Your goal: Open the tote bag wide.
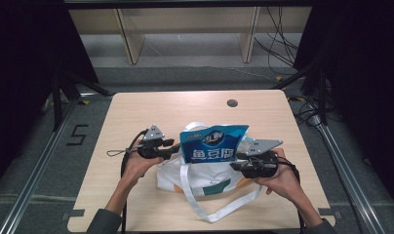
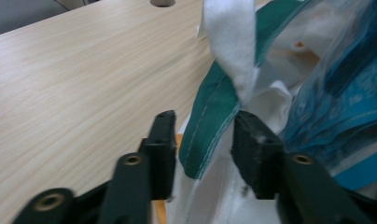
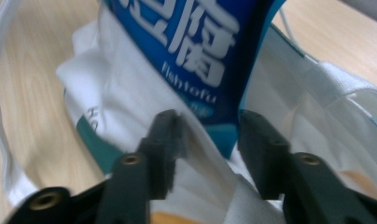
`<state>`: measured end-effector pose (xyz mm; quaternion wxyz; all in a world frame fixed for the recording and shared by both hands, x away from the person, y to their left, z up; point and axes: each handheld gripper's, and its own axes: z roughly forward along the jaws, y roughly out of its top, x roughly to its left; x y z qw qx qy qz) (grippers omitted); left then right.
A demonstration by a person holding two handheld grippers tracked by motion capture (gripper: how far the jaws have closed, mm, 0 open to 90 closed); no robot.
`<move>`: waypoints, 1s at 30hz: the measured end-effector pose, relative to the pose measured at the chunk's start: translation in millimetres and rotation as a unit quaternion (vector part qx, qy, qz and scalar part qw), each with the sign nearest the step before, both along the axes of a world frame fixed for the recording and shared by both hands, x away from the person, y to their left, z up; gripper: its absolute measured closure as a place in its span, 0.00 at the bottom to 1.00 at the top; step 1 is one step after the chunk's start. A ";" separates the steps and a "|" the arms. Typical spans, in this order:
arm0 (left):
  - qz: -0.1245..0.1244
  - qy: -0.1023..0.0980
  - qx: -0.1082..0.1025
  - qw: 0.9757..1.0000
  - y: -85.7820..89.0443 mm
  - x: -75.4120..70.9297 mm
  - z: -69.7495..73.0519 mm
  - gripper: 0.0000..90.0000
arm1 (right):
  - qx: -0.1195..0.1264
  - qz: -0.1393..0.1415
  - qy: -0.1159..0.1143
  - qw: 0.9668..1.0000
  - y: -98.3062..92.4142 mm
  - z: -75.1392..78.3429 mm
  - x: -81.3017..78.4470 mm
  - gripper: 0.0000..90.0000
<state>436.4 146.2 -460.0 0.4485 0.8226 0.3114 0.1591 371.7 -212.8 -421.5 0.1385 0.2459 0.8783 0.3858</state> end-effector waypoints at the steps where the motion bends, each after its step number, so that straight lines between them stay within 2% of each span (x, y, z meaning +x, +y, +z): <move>1: 0.008 0.006 0.003 1.000 -2.6 0.7 -2.4 0.80 | -0.004 0.015 0.005 1.000 -2.0 0.8 -1.4 0.83; 2: 0.006 -0.009 0.022 1.000 -3.6 3.6 -3.9 0.85 | -0.007 0.026 0.003 1.000 -3.0 1.5 -4.1 0.88; 3: 0.013 -0.008 0.025 1.000 -5.7 5.5 -5.7 0.90 | -0.016 0.042 0.005 0.999 -3.0 0.8 -6.2 0.91; 4: 0.016 -0.002 0.029 0.999 -5.0 8.6 -6.3 0.93 | -0.028 0.044 0.012 0.999 -2.8 -0.2 -10.5 0.94; 6: 0.039 0.014 0.012 0.999 -0.9 17.3 -7.6 0.95 | -0.040 0.055 0.011 0.998 -1.9 -5.8 -17.5 0.98; 8: 0.065 0.038 0.012 0.997 3.0 26.9 -14.8 0.95 | -0.059 0.069 0.033 0.995 -3.1 -11.1 -24.6 0.99; 10: 0.071 0.058 0.026 0.995 2.2 35.0 -26.7 0.95 | -0.059 0.078 0.049 0.994 -2.3 -22.4 -29.2 0.99; 12: 0.077 0.080 0.016 0.994 1.9 41.7 -35.7 0.94 | -0.070 0.080 0.068 0.992 0.2 -40.4 -27.8 0.99; 13: 0.083 0.086 0.013 0.993 1.3 42.8 -37.4 0.94 | -0.076 0.091 0.075 0.990 2.2 -48.6 -24.3 0.99; 15: 0.081 0.091 0.016 0.992 1.9 46.4 -39.4 0.93 | -0.089 0.089 0.094 0.988 8.7 -62.7 -23.5 0.98; 16: 0.086 0.097 0.017 0.991 1.7 48.0 -40.5 0.93 | -0.097 0.089 0.097 0.987 11.4 -66.8 -24.1 0.98; 17: 0.092 0.089 0.034 0.991 -1.6 49.2 -43.6 0.92 | -0.095 0.105 0.085 0.986 14.6 -72.1 -23.9 0.98; 19: 0.094 0.088 0.058 0.990 -8.5 48.4 -46.7 0.91 | -0.094 0.106 0.089 0.986 15.7 -71.8 -25.0 0.98; 21: 0.094 0.074 0.073 0.990 -9.6 46.6 -42.5 0.89 | -0.091 0.101 0.092 0.986 15.5 -71.7 -25.7 0.98; 23: 0.103 0.072 0.076 0.989 -6.5 42.9 -35.4 0.79 | -0.093 0.096 0.092 0.987 14.4 -70.5 -26.5 0.95; 24: 0.110 0.070 0.075 0.989 -4.6 39.5 -30.0 0.70 | -0.087 0.094 0.100 0.987 14.0 -69.3 -26.1 0.88; 25: 0.110 0.067 0.065 0.989 -1.7 32.9 -21.0 0.63 | -0.079 0.079 0.103 0.988 13.7 -66.8 -26.1 0.80; 26: 0.104 0.069 0.062 0.990 -0.1 28.2 -14.8 0.57 | -0.071 0.075 0.100 0.990 13.4 -61.1 -26.2 0.76; 27: 0.089 0.065 0.055 0.992 1.9 19.3 -4.7 0.54 | -0.061 0.079 0.100 0.990 13.1 -56.0 -26.9 0.73; 28: 0.087 0.056 0.042 0.994 1.3 13.6 -0.3 0.54 | -0.044 0.079 0.080 0.993 10.9 -45.7 -27.9 0.71; 29: 0.081 0.051 0.036 0.995 1.4 6.4 5.7 0.53 | -0.030 0.076 0.070 0.994 9.0 -39.0 -29.2 0.70; 30: 0.072 0.047 0.037 0.996 2.6 0.6 11.1 0.53 | -0.015 0.078 0.054 0.995 5.1 -28.7 -28.5 0.69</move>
